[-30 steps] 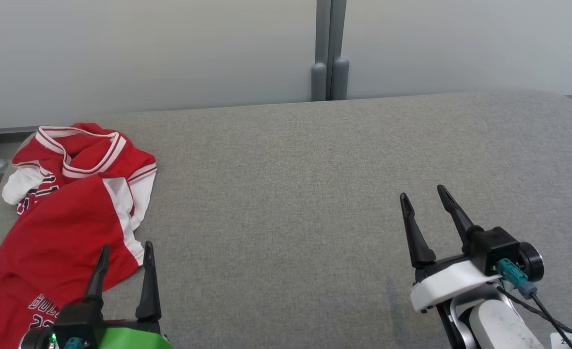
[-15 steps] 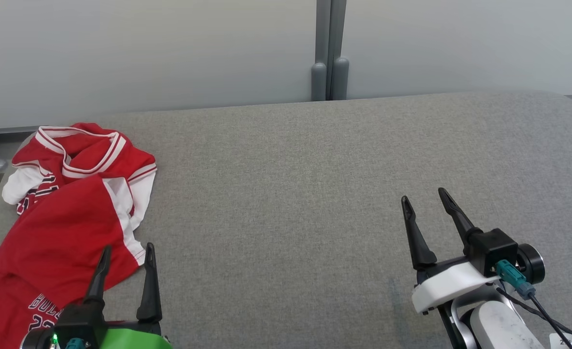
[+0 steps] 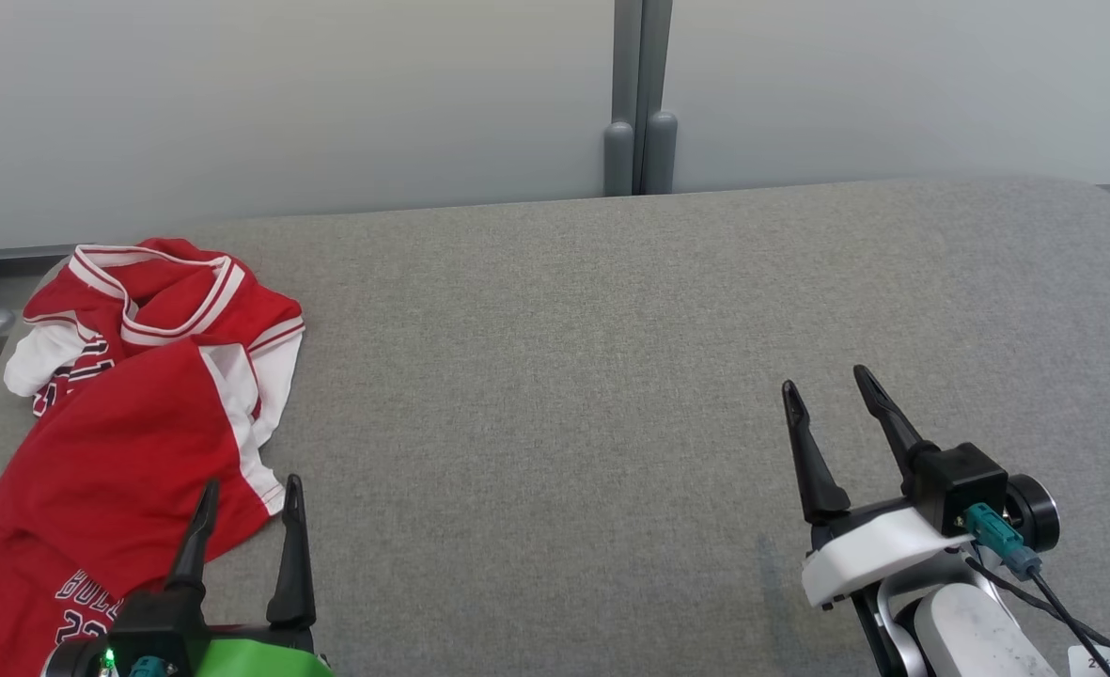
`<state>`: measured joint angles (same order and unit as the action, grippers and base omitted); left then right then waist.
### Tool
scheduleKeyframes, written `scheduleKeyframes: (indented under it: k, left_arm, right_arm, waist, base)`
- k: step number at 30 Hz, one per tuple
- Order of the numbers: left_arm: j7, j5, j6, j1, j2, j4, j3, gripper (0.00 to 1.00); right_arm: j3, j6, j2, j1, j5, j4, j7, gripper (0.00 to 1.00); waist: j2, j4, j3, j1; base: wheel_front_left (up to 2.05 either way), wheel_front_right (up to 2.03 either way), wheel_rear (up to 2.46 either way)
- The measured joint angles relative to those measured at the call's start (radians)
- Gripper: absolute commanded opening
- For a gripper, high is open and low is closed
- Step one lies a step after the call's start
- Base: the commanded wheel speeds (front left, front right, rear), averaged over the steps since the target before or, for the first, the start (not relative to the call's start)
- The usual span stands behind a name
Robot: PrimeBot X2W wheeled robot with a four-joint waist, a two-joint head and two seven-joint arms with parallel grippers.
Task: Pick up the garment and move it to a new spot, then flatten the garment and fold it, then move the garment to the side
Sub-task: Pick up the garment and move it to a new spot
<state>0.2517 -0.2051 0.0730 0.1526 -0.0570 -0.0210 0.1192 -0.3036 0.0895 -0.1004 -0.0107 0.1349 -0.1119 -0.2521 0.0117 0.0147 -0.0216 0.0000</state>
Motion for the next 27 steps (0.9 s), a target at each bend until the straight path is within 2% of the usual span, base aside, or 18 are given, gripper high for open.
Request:
scheduleKeyframes:
  k: [16, 27]
  left_arm:
    - [0.000, -0.001, -0.003, 0.000, 0.000, 0.008, -0.002, 1.00]
    - [0.000, -0.001, -0.012, -0.002, 0.001, 0.014, 0.005, 1.00]
  right_arm:
    - [0.009, -0.002, 0.003, 0.000, 0.007, -0.009, 0.000, 1.00]
    - [0.018, -0.009, 0.004, 0.000, 0.007, -0.007, 0.000, 1.00]
  waist:
    - [0.0000, -0.004, 0.000, 0.0000]
    - [0.0000, -0.071, -0.002, 0.0000]
  base:
    - [0.00, 0.00, 0.00]
    - [0.00, 0.00, 0.00]
